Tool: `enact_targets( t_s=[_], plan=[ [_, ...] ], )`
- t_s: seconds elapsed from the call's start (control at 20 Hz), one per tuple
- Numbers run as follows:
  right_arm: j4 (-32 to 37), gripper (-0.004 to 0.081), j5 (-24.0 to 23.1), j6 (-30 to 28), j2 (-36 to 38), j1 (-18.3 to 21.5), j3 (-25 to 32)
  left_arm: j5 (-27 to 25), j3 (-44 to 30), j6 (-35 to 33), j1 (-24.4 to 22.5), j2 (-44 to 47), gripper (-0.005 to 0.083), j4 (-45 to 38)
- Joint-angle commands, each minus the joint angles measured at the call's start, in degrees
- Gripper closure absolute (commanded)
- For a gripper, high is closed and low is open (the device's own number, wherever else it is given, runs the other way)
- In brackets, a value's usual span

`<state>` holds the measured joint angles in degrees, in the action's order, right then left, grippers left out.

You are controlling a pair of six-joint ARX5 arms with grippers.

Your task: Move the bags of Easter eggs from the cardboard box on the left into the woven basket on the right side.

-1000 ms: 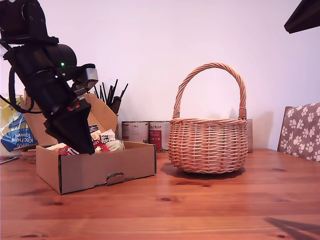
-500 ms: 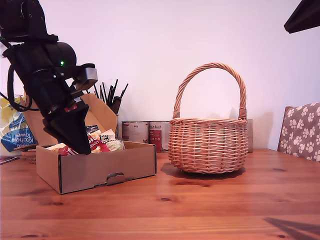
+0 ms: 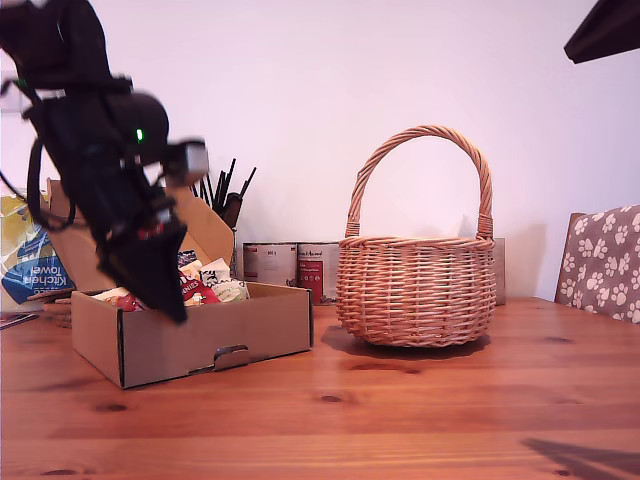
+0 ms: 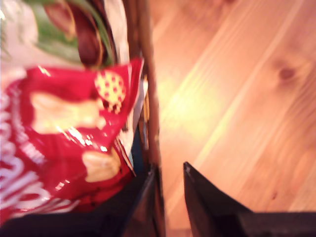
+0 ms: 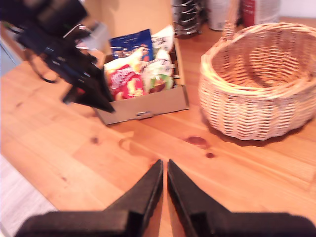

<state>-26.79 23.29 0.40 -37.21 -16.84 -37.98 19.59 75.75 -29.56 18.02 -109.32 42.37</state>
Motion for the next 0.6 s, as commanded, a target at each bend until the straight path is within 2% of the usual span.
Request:
enact_targets(
  t_s=[0.0, 0.2, 0.55],
  plan=[
    [0.31, 0.0780, 0.26, 0.22, 0.22, 0.24, 1.38, 0.00, -0.31, -0.48, 0.26, -2.32, 0.0631, 0.15],
    [0.35, 0.0780, 0.26, 0.20, 0.20, 0.24, 1.38, -2.12, -0.31, -1.95, 1.57, -2.32, 0.0790, 2.01],
    [0.28, 0.0780, 0.39, 0.22, -0.52, 0.24, 1.38, -4.33, -0.31, -6.40, 1.90, -2.29, 0.0797, 8.33]
  ],
)
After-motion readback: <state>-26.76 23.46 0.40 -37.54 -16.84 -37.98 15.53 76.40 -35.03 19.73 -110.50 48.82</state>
